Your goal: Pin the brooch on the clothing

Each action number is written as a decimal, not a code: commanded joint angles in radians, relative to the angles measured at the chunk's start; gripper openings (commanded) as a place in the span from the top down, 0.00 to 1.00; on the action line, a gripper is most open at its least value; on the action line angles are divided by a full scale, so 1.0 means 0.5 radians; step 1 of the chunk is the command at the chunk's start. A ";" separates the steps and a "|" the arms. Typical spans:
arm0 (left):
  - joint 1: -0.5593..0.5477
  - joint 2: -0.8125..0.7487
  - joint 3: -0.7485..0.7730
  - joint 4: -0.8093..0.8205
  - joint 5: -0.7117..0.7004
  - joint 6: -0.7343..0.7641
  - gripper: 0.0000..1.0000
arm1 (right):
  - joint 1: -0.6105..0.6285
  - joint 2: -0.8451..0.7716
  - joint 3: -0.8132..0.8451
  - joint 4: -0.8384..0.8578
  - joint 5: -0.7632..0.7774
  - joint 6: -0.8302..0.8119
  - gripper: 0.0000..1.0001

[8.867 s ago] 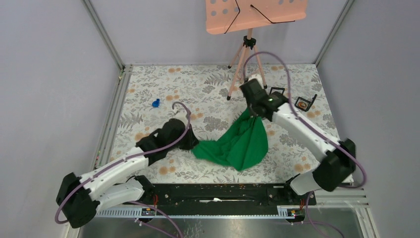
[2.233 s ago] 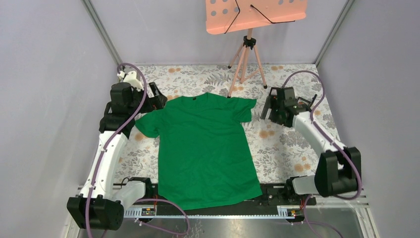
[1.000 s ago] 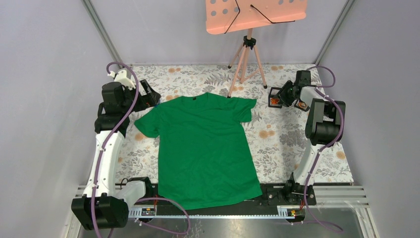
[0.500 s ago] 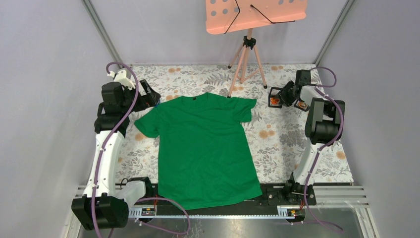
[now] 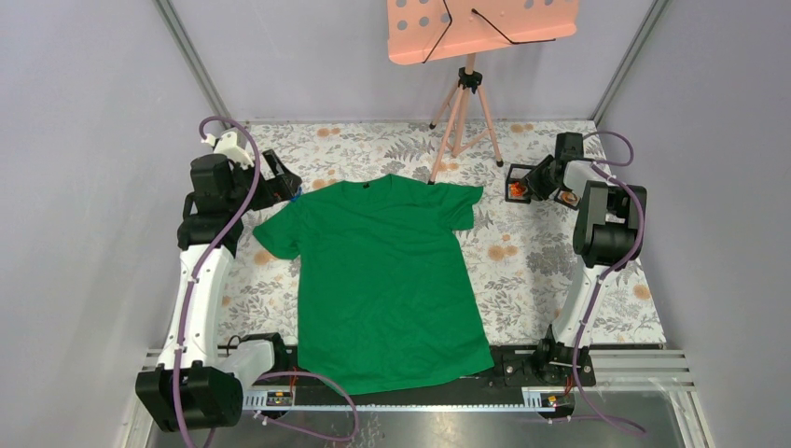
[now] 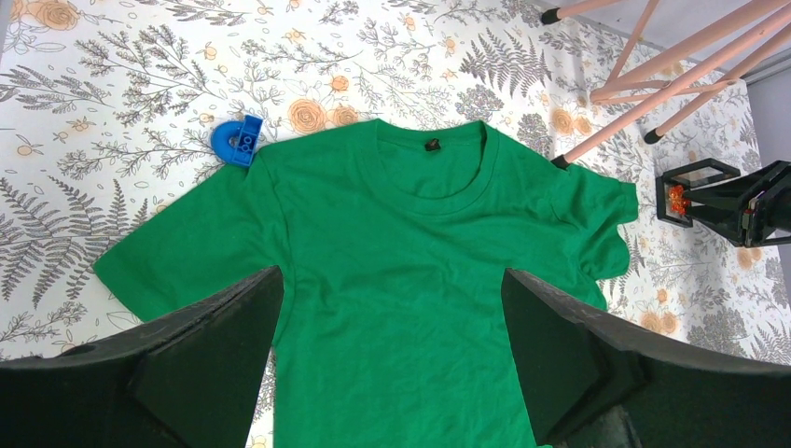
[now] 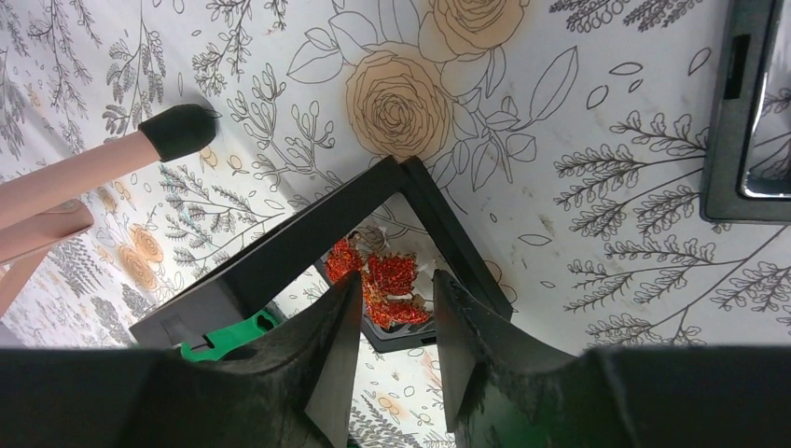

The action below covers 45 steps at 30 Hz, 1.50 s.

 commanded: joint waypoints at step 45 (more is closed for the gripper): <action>0.054 -0.007 0.007 0.188 0.218 -0.005 0.08 | -0.005 -0.521 -0.388 0.388 -0.222 -0.118 1.00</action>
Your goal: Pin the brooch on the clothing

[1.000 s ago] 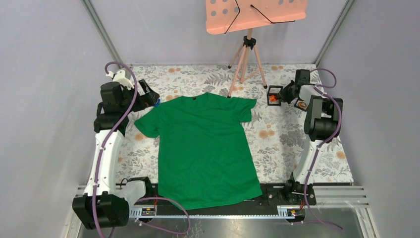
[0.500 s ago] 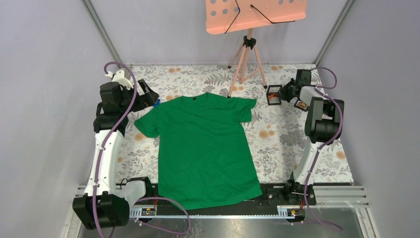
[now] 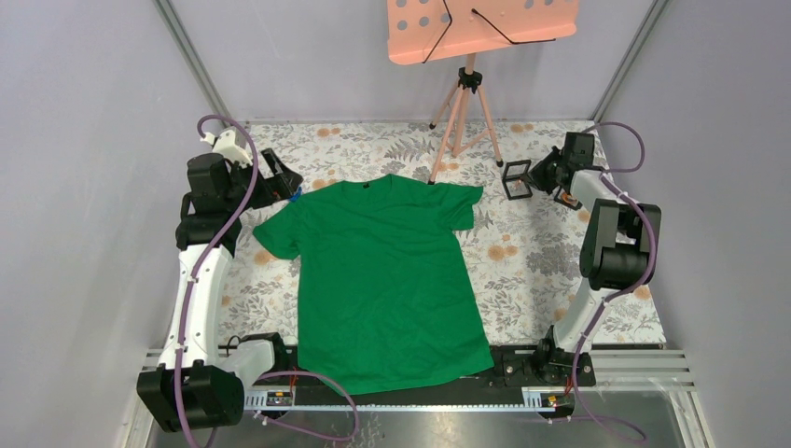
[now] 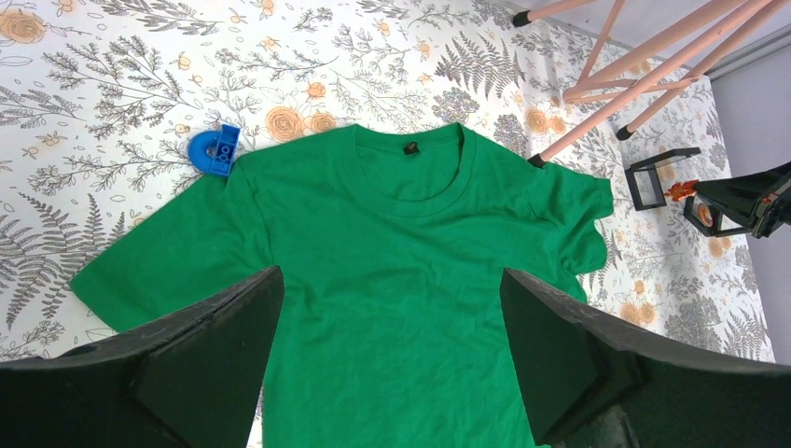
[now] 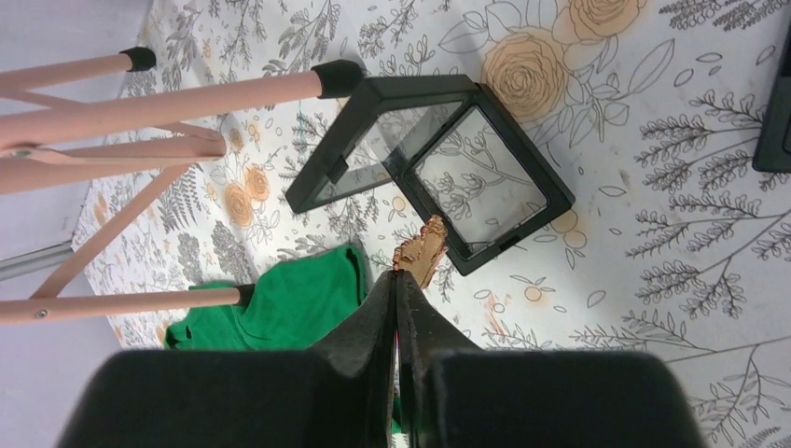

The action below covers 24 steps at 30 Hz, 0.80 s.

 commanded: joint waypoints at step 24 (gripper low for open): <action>-0.931 -0.335 -0.330 0.408 -0.390 0.103 0.11 | 0.712 -0.859 -0.652 -0.075 -0.113 0.005 1.00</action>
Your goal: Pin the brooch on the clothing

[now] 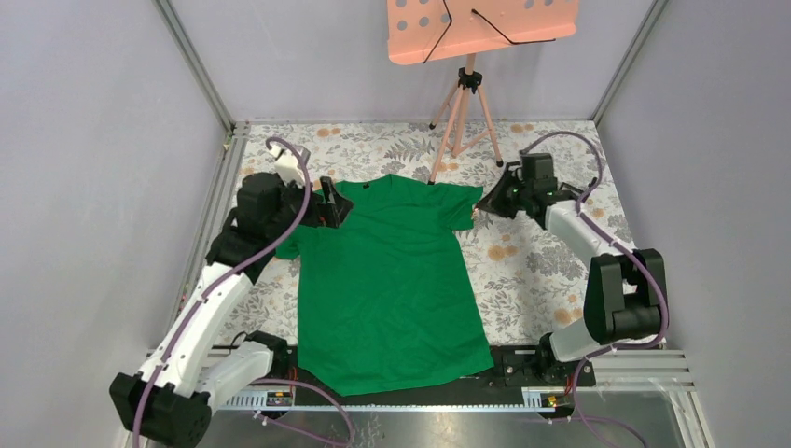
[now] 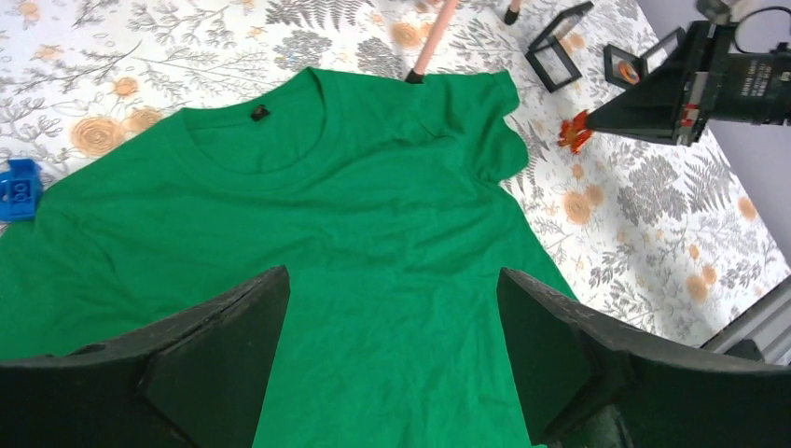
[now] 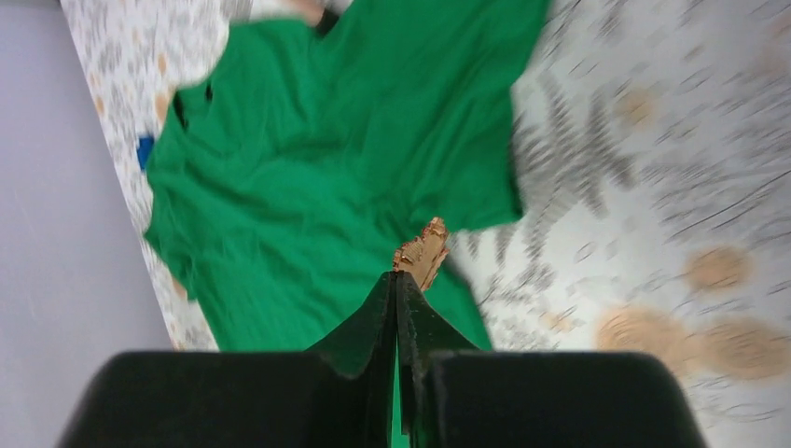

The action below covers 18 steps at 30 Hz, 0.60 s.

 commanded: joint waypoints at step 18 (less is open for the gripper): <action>-1.237 -0.360 -1.213 1.398 -0.972 -0.247 0.14 | 1.312 -0.226 0.015 -0.068 0.614 0.759 1.00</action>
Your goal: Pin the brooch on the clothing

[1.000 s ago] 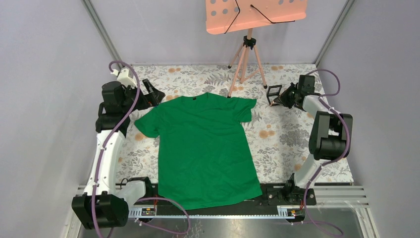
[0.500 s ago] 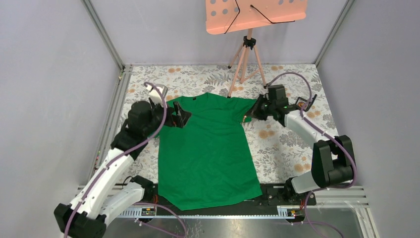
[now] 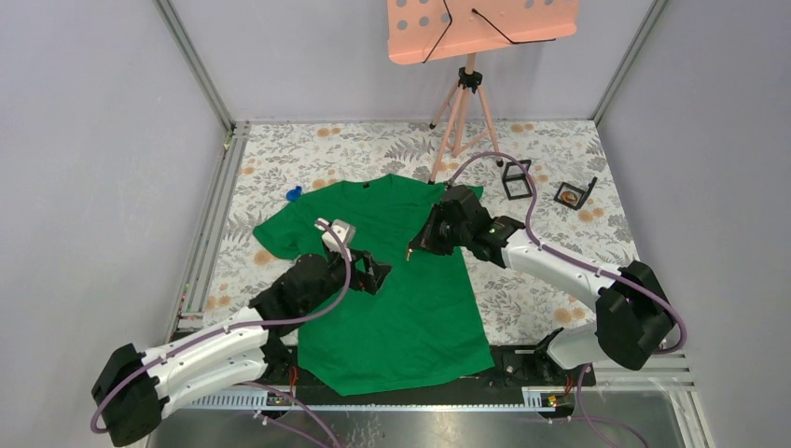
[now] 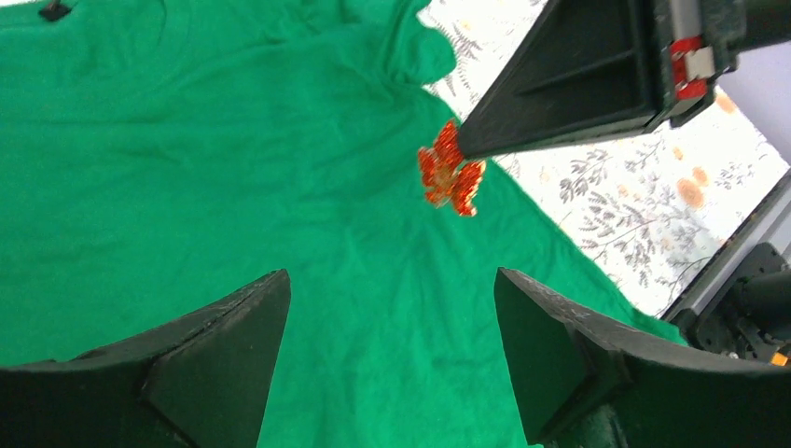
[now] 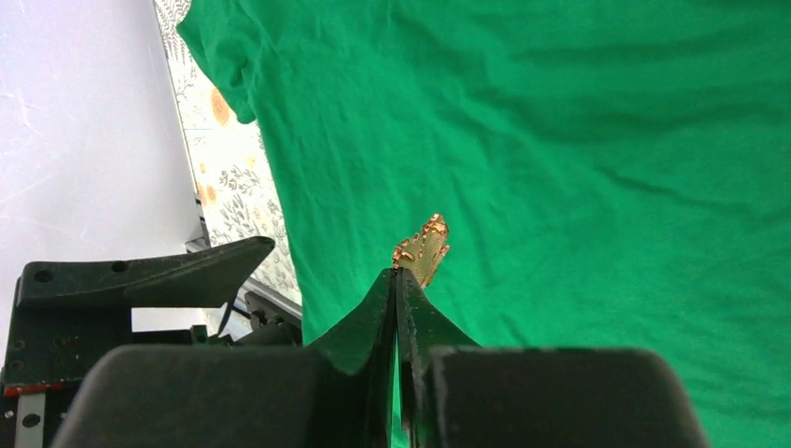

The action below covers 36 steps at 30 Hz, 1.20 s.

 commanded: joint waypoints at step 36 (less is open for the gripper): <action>-0.413 0.699 0.297 0.496 -0.653 -0.155 0.83 | 0.316 0.003 0.311 -0.226 0.436 0.210 1.00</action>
